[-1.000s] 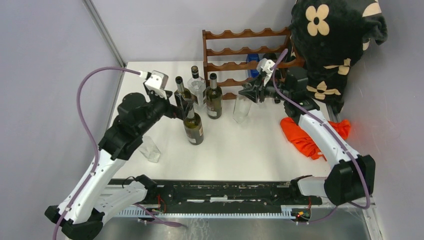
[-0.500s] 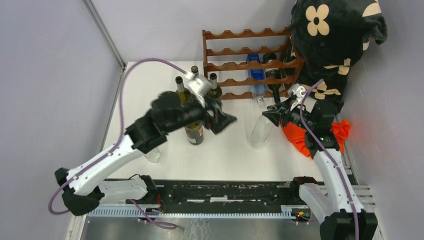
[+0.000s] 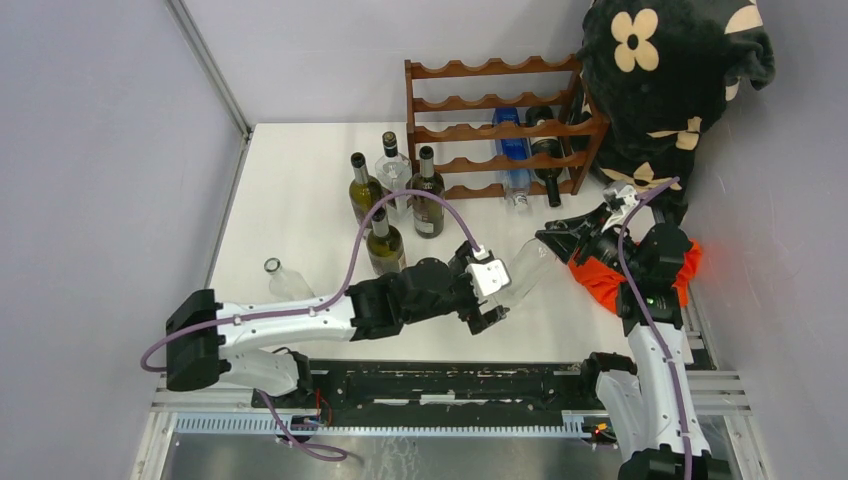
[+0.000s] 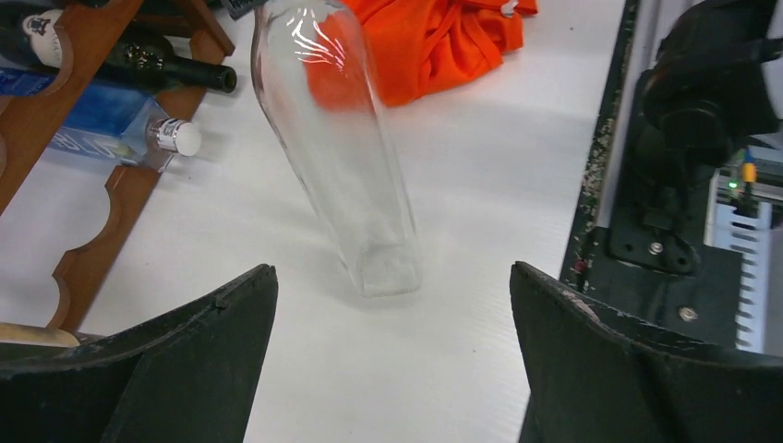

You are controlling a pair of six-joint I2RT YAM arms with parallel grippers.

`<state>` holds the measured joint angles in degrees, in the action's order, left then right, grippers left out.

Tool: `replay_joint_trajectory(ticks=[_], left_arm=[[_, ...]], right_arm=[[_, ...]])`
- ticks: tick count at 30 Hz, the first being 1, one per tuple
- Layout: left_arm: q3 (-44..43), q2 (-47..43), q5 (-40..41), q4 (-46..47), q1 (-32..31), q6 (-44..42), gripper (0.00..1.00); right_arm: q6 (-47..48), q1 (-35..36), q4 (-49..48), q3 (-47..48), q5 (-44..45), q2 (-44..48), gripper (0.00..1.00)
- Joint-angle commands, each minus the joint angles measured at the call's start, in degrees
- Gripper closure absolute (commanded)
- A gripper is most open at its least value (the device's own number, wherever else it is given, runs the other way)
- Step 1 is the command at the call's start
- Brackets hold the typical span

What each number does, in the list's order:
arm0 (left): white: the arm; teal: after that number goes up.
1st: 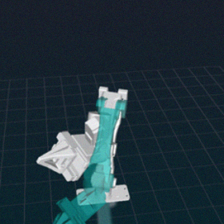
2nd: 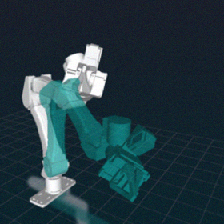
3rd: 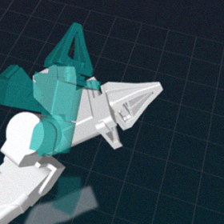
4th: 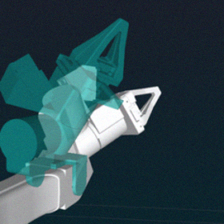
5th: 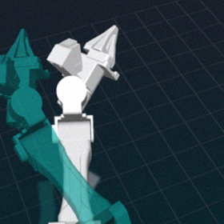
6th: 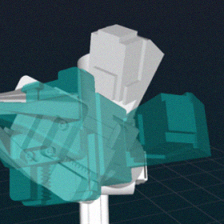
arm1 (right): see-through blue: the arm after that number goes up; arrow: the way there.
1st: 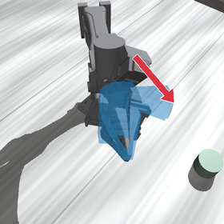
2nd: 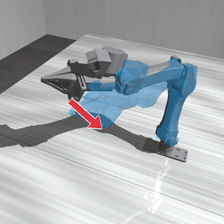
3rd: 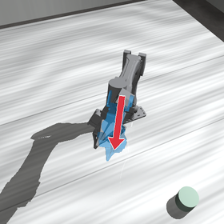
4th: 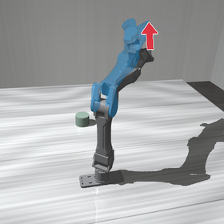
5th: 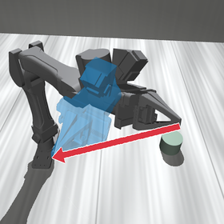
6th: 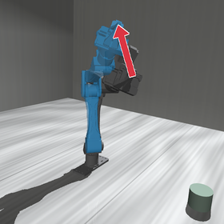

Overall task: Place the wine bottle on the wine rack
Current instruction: Pick up the wine bottle from the center of the board.

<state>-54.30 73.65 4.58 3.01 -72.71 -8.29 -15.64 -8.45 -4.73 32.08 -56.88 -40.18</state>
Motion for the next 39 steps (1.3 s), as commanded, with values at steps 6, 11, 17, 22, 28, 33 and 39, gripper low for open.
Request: replay_joint_trajectory(ticks=[6, 11, 17, 22, 28, 33, 39], left_arm=[[4.2, 8.5, 9.4, 25.0, 0.5, -2.3, 0.0], [5.6, 11.0, 4.2, 28.1, 6.0, 2.7, 0.0], [7.2, 14.0, -8.5, 31.3, 8.7, 4.6, 0.0], [9.5, 17.1, -14.5, 36.5, 8.8, 7.8, 0.0], [8.9, 20.4, -13.1, 35.5, 8.9, 7.0, 0.04], [5.4, 21.3, -12.0, 30.2, 9.0, 5.9, 0.25], [2.3, 19.4, -13.1, 21.1, 10.3, 5.9, 0.98]], right_arm=[[-22.5, -0.8, -20.4, -4.2, -2.9, 0.7, 1.0], [-27.8, -0.9, -25.0, -6.0, -3.3, 0.1, 1.0], [-29.7, -1.3, -26.7, -6.3, -3.2, -1.2, 1.0], [-31.7, -1.6, -28.7, -6.3, -3.1, -2.8, 1.0], [-33.2, -1.6, -29.6, -6.0, -3.1, -4.1, 1.0], [-33.3, -1.7, -29.4, -5.8, -3.3, -4.7, 1.0], [-24.4, -2.4, -20.4, -4.1, -4.1, -5.1, 0.88]])
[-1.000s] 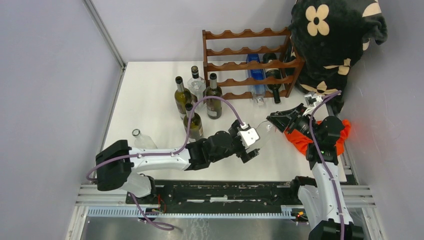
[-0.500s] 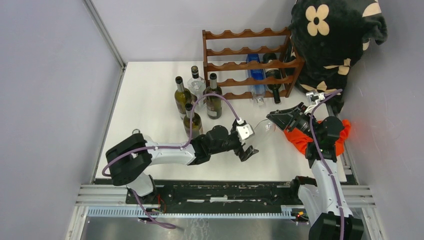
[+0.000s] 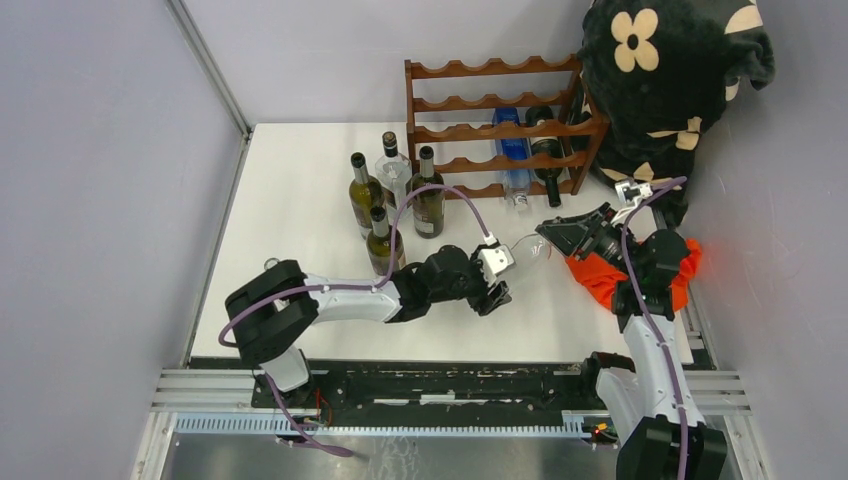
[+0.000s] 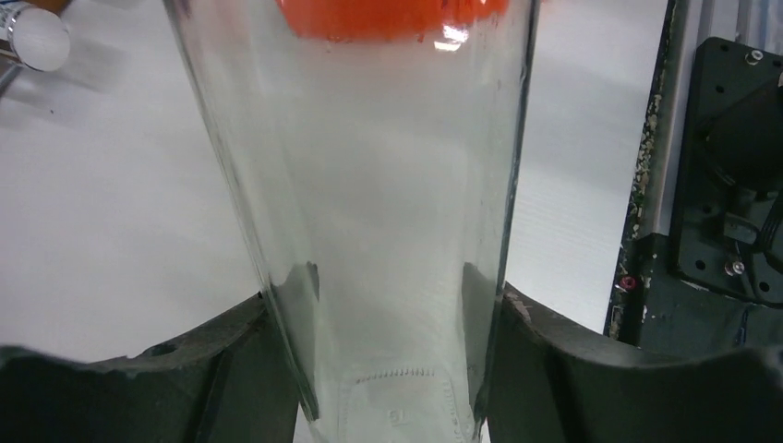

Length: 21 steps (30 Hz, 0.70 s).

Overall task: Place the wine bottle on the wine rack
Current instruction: Pick up the wine bottle from the center of the board.

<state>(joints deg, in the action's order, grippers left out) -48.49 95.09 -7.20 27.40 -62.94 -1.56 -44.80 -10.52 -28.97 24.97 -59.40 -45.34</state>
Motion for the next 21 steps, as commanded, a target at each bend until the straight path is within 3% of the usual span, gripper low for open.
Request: replay_joint_trajectory(ticks=[1, 4, 5, 6, 13, 14, 18, 21], left_arm=[[-3.4, -2.9, -1.4, -4.4, 0.7, -1.2, 0.98], [-4.3, -4.8, -4.0, -10.0, 1.9, -3.0, 0.98], [-4.7, -5.1, -5.2, -13.0, 2.2, -4.0, 0.98], [-5.1, -5.5, -6.6, -15.2, 2.5, -4.7, 0.98], [-7.8, -7.3, -11.1, -29.2, 3.0, -11.7, 0.98], [-8.5, -7.5, -11.6, -31.3, 3.0, -13.0, 0.98], [-12.1, -7.1, -11.8, -40.6, 3.0, -18.4, 0.98], [-13.7, -6.7, -11.0, -44.9, 3.0, -20.9, 0.98]], right_arm=[[9.0, -0.4, 7.9, 4.0, -2.0, -0.3, 0.68], [29.9, -0.7, 25.9, 12.0, -4.9, -3.5, 0.23], [39.6, -0.8, 36.3, 16.1, -4.8, -4.9, 0.11], [50.8, -0.8, 46.6, 20.1, -4.4, -6.8, 0.04], [108.2, -0.8, 96.0, 48.1, -1.5, -21.6, 0.02], [112.4, -0.7, 100.8, 50.6, -0.9, -23.5, 0.02], [116.9, 1.1, 101.0, 49.3, 4.0, -23.4, 0.02], [119.9, 8.6, 101.1, 46.4, 9.0, -21.8, 0.02]])
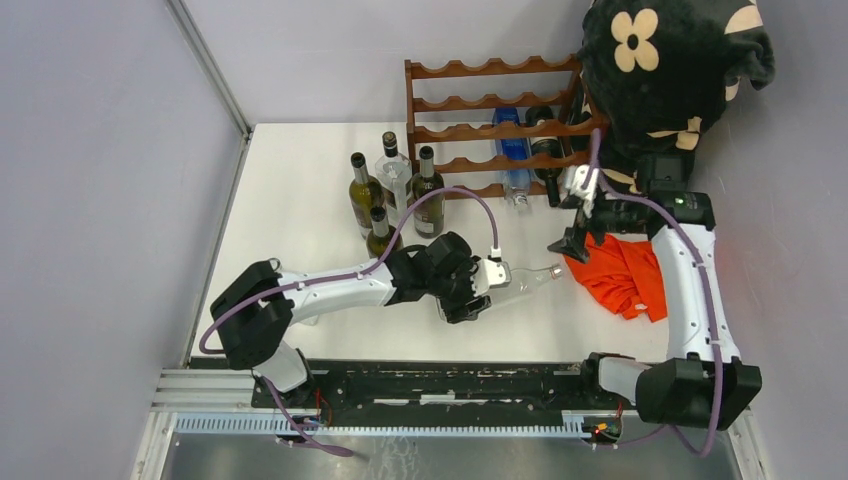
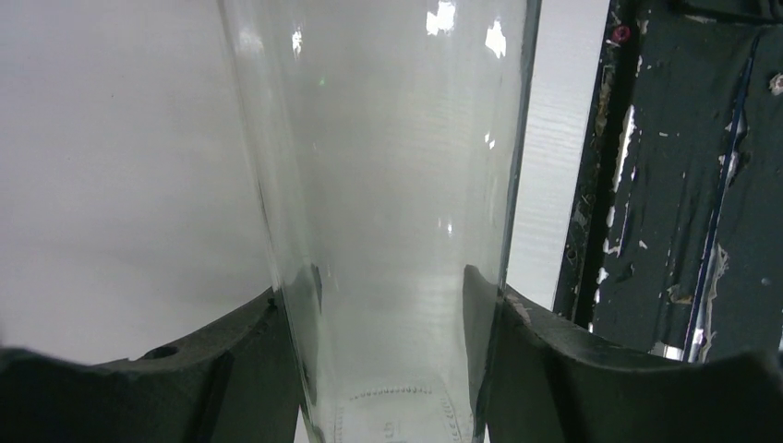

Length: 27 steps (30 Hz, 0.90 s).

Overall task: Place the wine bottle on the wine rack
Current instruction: Pick up the wine bottle from the center of the board.

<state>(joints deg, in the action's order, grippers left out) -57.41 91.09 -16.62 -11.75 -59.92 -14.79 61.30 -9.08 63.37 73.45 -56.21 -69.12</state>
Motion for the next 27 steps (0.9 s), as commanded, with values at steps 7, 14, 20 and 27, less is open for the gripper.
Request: replay_joint_trajectory(ticks=[7, 14, 20, 27], left_arm=[[-5.9, -2.9, 0.9, -9.8, 0.1, -9.9, 0.98], [-7.1, -3.9, -0.2, -11.6, 0.1, -13.0, 0.98], [-8.2, -3.8, -0.8, -14.1, 0.1, -15.1, 0.98], [-8.8, -3.8, -1.1, -14.2, 0.1, -15.5, 0.98]], right_arm=[[18.7, 14.8, 8.7, -9.3, 10.0, 6.0, 0.02], [25.5, 14.9, 8.6, -17.5, 10.4, 5.9, 0.06], [23.3, 15.6, 8.6, -18.2, 6.9, 2.3, 0.23], [22.0, 16.9, 8.6, -20.6, 5.5, 0.7, 0.44]])
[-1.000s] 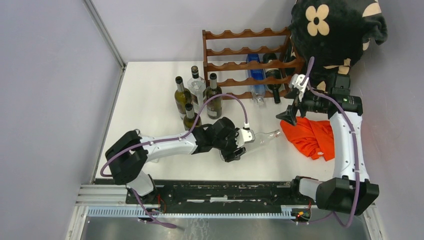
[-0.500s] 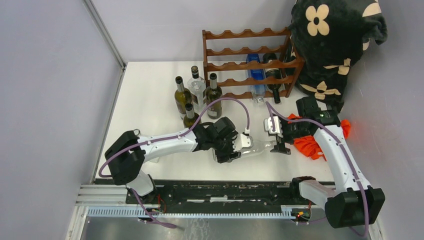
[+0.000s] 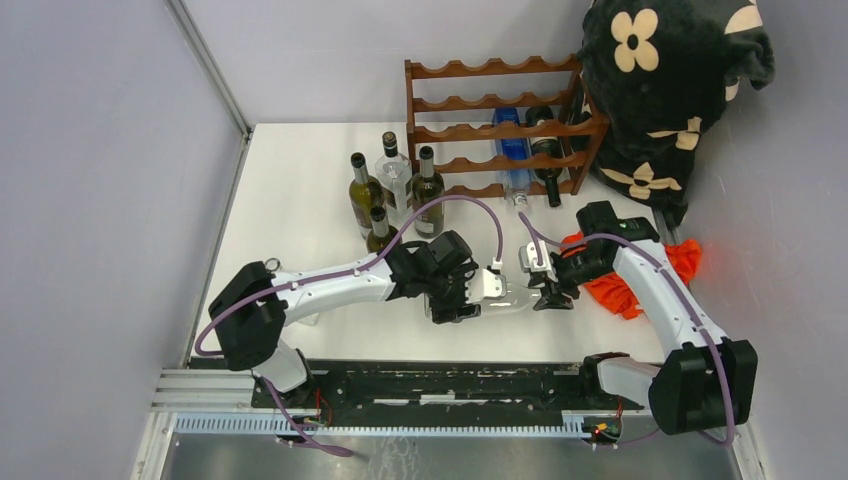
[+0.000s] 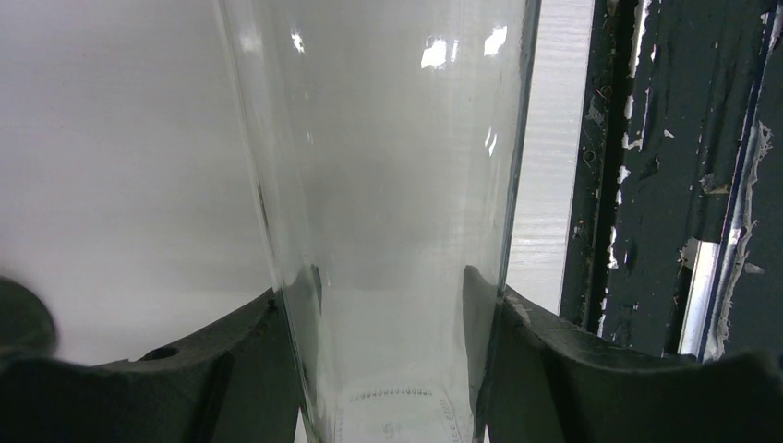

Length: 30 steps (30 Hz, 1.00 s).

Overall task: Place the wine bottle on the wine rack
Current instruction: Pick up the wine bottle from the center of the board.

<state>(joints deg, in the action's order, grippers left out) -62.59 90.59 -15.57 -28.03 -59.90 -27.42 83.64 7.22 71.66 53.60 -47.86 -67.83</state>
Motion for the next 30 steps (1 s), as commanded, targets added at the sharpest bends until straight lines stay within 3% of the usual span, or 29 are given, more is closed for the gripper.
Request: replay_joint_trajectory(ticks=[1, 10, 13, 17, 19, 21, 25, 29, 30], left_arm=[[-3.8, -3.2, -2.2, 2.2, 0.0, -2.9, 0.98], [-4.1, -3.0, -2.7, 2.6, 0.1, -3.2, 0.98], [-4.0, -3.0, -2.7, 2.5, 0.0, -3.2, 0.98], [-4.0, -3.0, -2.4, 2.9, 0.0, -3.0, 0.98], [-4.1, -3.0, -1.7, 3.5, 0.1, -2.4, 0.97], [-4.3, -2.9, -0.7, 3.9, 0.0, -1.7, 0.84], [-3.2, -3.9, 1.4, 6.6, 0.0, -0.3, 0.38], [-1.6, -6.0, 3.3, 8.9, 0.0, -0.1, 0.16], [-1.5, -6.4, 3.7, 9.0, 0.1, -0.1, 0.03]], right_arm=[[-0.5, 0.6, 0.3, -1.0, -2.9, -0.8, 0.47], [-2.4, 0.7, 0.3, -2.0, -6.3, -3.0, 0.57], [-3.4, 0.8, 0.4, -1.6, -6.8, -3.6, 0.67], [-4.6, 0.7, 0.4, -1.3, -7.3, -3.7, 0.93], [-5.9, 0.7, 0.3, -1.2, -7.5, -3.6, 0.98], [-7.6, 0.7, 0.3, -1.1, -7.6, -3.4, 1.0], [-11.6, 0.6, 0.1, -2.0, -8.7, -3.6, 1.0], [-13.0, -1.2, -0.6, -4.2, -11.7, -2.3, 1.0], [-13.8, -2.2, -1.4, -4.7, -12.0, -2.0, 1.0]])
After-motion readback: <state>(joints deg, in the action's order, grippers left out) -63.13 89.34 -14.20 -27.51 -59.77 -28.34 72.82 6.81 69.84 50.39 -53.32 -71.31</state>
